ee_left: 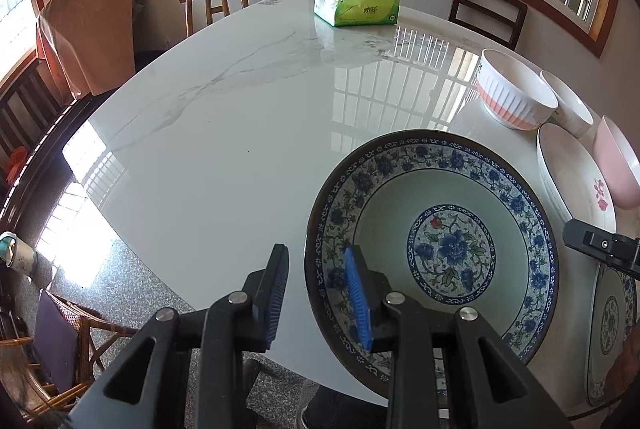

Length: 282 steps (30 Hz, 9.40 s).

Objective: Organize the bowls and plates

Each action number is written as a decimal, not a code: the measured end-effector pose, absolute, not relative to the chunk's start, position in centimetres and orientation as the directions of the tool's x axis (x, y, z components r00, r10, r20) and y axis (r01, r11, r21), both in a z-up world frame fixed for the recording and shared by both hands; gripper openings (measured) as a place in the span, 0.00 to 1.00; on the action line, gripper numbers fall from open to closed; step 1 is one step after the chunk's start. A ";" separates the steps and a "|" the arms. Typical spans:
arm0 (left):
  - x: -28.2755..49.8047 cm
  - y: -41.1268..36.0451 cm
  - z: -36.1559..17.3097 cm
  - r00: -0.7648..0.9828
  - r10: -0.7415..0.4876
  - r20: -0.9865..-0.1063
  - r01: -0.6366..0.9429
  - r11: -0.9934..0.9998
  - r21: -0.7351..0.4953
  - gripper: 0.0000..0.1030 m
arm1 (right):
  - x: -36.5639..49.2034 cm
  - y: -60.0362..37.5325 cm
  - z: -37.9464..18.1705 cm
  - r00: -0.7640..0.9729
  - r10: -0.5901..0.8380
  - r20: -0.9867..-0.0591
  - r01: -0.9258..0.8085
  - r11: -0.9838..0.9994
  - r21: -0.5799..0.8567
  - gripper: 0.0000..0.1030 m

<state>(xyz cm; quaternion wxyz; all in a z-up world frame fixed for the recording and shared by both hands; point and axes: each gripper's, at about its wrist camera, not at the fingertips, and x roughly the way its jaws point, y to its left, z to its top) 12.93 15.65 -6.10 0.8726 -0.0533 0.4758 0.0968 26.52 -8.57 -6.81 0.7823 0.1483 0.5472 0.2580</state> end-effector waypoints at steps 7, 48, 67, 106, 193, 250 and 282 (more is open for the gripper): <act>11.4 14.9 -4.5 0.562 0.149 -0.814 -0.228 0.974 0.021 0.32 | 21.8 -12.5 -3.1 0.393 0.626 -0.673 -0.271 0.779 0.566 0.25; 10.7 -5.4 -8.1 0.283 -0.384 -0.879 0.159 0.922 -0.352 0.39 | 11.5 -35.2 -8.1 0.585 0.519 -0.623 -0.022 0.778 0.628 0.53; 9.6 -5.8 -8.3 0.318 -0.377 -0.870 0.174 0.925 -0.338 0.22 | 11.1 -34.0 -8.9 0.560 0.510 -0.653 -0.039 0.804 0.594 0.13; 4.9 0.2 -5.1 0.394 -0.356 -0.847 0.107 0.933 -0.343 0.22 | 9.3 -28.9 -7.5 0.540 0.551 -0.636 -0.106 0.795 0.598 0.13; 13.5 18.6 -5.7 0.549 -0.128 -0.826 -0.181 0.947 -0.267 0.22 | 19.9 -8.2 -5.8 0.402 0.560 -0.725 -0.339 0.826 0.450 0.17; 22.9 0.7 -2.7 0.443 -0.311 -0.841 0.116 0.950 -0.290 0.32 | 18.9 -27.1 -6.3 0.671 0.470 -0.573 -0.037 0.793 0.608 0.26; 31.7 -1.6 -7.9 0.335 -0.279 -0.900 0.091 0.960 -0.264 0.32 | 23.9 -26.5 -8.3 0.623 0.474 -0.622 0.030 0.780 0.625 0.30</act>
